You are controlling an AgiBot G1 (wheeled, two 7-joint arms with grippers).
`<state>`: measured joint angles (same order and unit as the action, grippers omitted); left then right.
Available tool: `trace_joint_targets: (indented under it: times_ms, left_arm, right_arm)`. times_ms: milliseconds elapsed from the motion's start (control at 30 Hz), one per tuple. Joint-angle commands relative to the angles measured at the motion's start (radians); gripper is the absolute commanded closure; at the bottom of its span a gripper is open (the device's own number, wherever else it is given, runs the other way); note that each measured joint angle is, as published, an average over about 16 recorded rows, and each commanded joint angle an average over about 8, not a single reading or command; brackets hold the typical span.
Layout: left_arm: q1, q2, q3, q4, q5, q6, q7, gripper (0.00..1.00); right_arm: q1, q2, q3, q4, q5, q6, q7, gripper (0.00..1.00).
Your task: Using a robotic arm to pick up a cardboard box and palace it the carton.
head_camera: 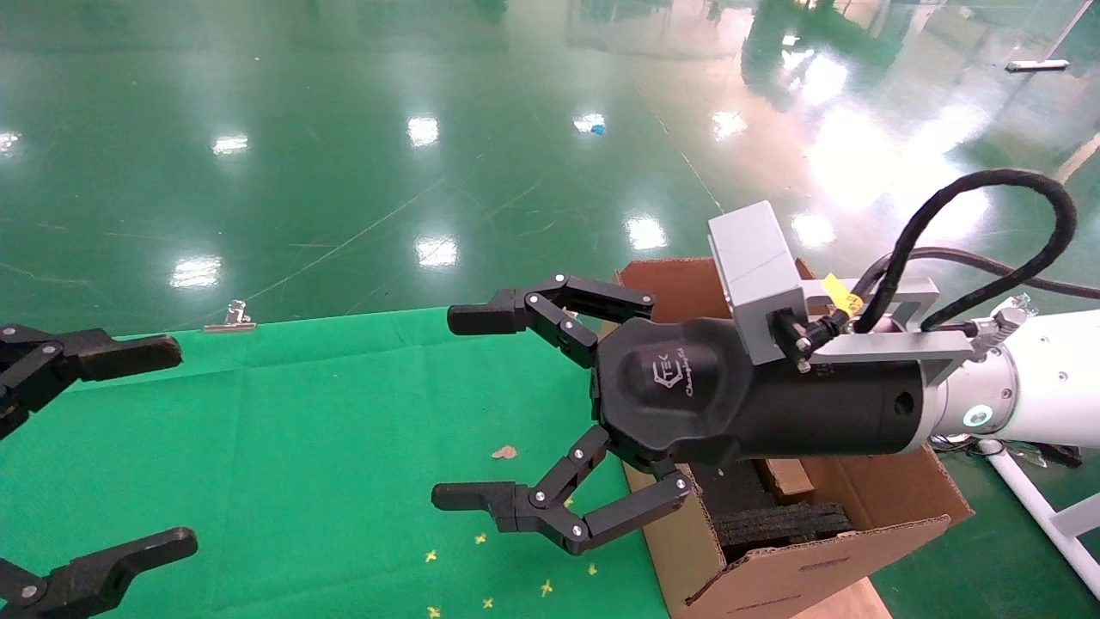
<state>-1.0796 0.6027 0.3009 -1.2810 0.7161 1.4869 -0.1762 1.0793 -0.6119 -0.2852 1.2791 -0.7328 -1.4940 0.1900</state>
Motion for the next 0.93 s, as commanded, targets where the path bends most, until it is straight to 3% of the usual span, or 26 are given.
trace_joint_targets:
  times_ms: [33,933]
  left_arm:
    - [0.000,0.000,0.000,0.000,0.000,0.000,0.000,0.00]
    - [0.000,0.000,0.000,0.000,0.000,0.000,0.000,0.00]
  right_arm:
    - [0.000,0.000,0.000,0.000,0.000,0.000,0.000,0.00]
    - [0.000,0.000,0.000,0.000,0.000,0.000,0.000,0.00]
